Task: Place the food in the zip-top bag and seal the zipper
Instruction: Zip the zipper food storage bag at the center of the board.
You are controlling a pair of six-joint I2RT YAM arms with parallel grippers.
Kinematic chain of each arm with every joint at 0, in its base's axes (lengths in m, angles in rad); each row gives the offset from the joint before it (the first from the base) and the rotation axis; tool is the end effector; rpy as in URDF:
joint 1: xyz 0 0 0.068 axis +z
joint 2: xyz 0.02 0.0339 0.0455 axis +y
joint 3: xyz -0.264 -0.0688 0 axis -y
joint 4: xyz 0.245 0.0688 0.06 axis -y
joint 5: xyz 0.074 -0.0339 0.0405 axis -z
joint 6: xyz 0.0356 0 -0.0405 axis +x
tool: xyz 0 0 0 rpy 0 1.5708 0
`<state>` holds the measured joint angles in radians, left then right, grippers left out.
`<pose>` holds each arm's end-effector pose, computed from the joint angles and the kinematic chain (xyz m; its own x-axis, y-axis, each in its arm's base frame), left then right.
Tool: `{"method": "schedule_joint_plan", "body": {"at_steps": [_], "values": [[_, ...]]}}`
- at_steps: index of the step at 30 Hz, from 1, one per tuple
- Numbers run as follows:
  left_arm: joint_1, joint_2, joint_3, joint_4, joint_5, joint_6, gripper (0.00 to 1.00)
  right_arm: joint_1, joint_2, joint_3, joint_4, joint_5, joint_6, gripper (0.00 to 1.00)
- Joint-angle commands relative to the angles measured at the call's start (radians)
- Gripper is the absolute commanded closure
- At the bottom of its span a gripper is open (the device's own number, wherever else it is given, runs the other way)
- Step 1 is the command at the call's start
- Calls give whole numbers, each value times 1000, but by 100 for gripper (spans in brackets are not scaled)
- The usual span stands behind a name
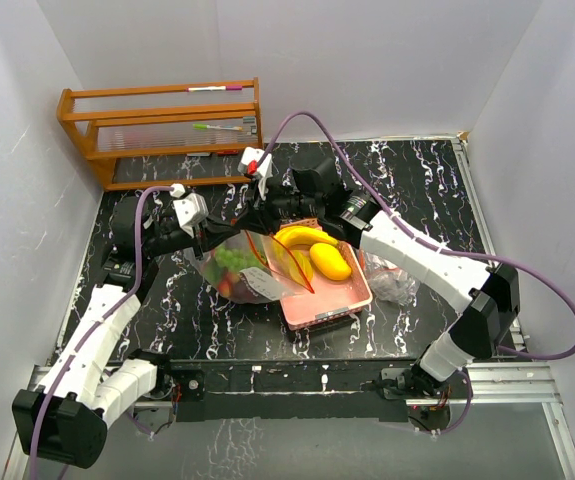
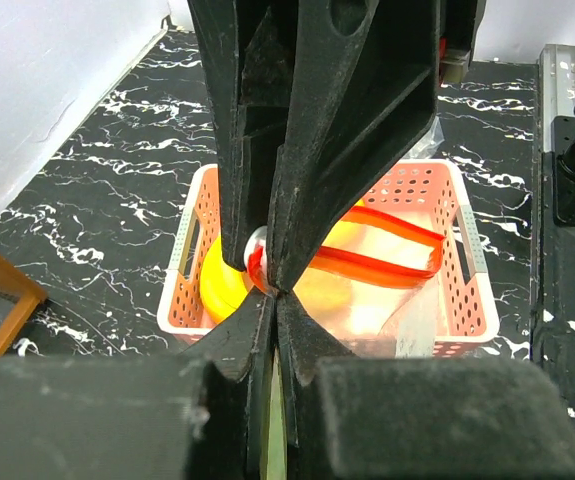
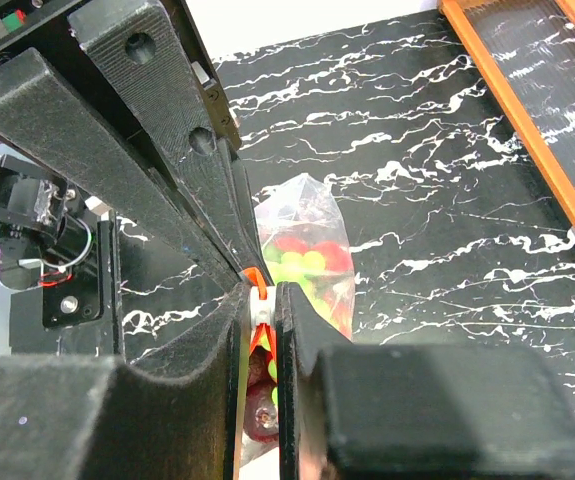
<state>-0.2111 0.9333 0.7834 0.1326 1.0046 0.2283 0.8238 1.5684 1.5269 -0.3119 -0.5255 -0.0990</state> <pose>0.1963 -0.0728 0.3468 0.1957 0.0822 -0.9772 0.9170 0.3379 0.2121 0.2349 0.2799 0.3910 -0.1397 -0.2767 -0.9508 -0.9731 0.2162 0.0800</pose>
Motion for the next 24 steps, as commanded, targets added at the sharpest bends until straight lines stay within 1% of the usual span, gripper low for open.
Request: {"method": "schedule_joint_plan", "body": {"at_steps": [1, 3, 6, 9, 12, 16, 21, 24], "values": [[-6, -18, -1, 21, 62, 17, 100, -6, -41, 12, 60, 10, 2, 92], [-7, -17, -18, 59, 65, -4, 100, -5, -39, 12, 60, 2, 3, 92], [-7, -7, -14, 70, 74, -18, 100, -8, -39, 10, 59, 2, 5, 92], [-6, -4, 0, 58, 6, -35, 100, -9, -44, -3, 55, 36, 6, 92], [-7, -8, 13, 58, -78, -50, 100, -10, -52, -26, 46, 112, 9, 92], [-6, -29, 9, 94, -172, -55, 100, -17, -73, -80, 54, 171, 23, 92], [-6, -36, 11, 115, -188, -61, 100, -29, -105, -132, 72, 205, 36, 92], [-6, -40, 19, 113, -223, -65, 100, -36, -119, -157, 75, 212, 39, 92]]}}
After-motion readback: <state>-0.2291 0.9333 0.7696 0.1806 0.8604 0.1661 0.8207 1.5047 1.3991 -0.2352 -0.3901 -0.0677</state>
